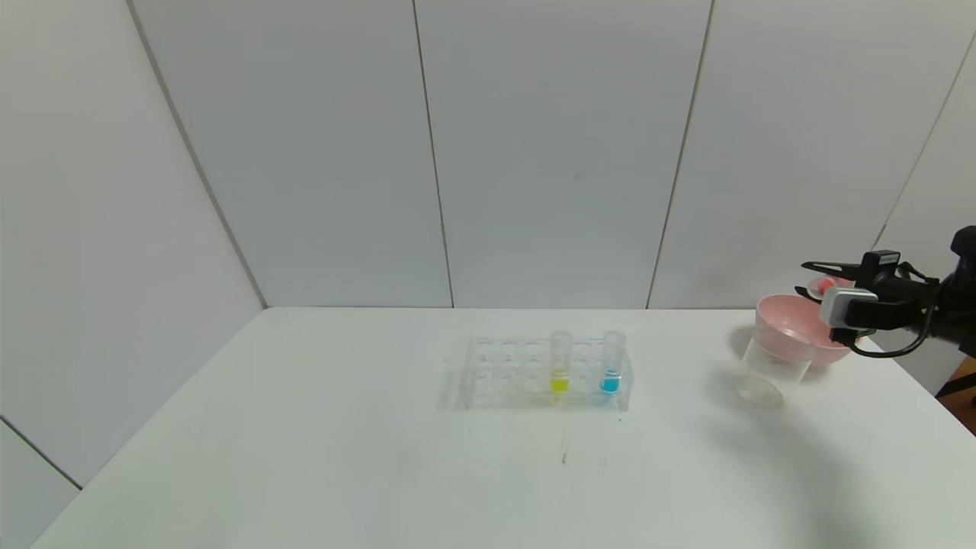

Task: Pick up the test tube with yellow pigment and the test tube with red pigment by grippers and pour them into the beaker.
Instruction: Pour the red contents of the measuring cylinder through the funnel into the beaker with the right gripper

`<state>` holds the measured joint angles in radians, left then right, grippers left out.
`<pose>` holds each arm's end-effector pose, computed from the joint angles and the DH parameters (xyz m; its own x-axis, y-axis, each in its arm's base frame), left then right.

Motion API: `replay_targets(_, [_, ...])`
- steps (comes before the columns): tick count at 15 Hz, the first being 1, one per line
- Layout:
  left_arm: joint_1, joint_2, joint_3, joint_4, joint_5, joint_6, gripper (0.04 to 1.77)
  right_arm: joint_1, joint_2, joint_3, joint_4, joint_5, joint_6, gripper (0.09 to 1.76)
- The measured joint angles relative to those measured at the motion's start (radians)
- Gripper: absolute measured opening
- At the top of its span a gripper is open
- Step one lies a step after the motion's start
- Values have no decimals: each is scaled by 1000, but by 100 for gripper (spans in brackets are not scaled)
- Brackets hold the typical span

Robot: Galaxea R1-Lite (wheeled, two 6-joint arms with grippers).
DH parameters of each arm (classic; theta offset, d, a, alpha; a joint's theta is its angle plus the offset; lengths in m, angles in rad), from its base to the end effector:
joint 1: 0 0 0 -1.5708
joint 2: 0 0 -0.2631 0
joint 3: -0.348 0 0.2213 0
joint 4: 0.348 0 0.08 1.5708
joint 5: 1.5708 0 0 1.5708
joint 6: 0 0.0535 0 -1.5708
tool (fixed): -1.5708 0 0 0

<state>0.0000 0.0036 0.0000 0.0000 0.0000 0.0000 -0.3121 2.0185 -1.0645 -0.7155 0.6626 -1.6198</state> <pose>0.0787 0.0000 0.0752 1.0000 0.0000 -0.0036 0.0000 1.0000 0.0000 0.4046 -0.0960 0.0823 0.9180 0.3502 -0.1863 -0.2086 0.0267 -0.9776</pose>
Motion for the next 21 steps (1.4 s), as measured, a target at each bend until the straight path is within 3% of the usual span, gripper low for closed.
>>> replay_targets(6, [0,0,0,0,0,0,176,-4,-1,5,-2,73,-22,59])
replay_targets(21, [0,0,0,0,0,0,176,1,-5,12,-2,87,-140,59])
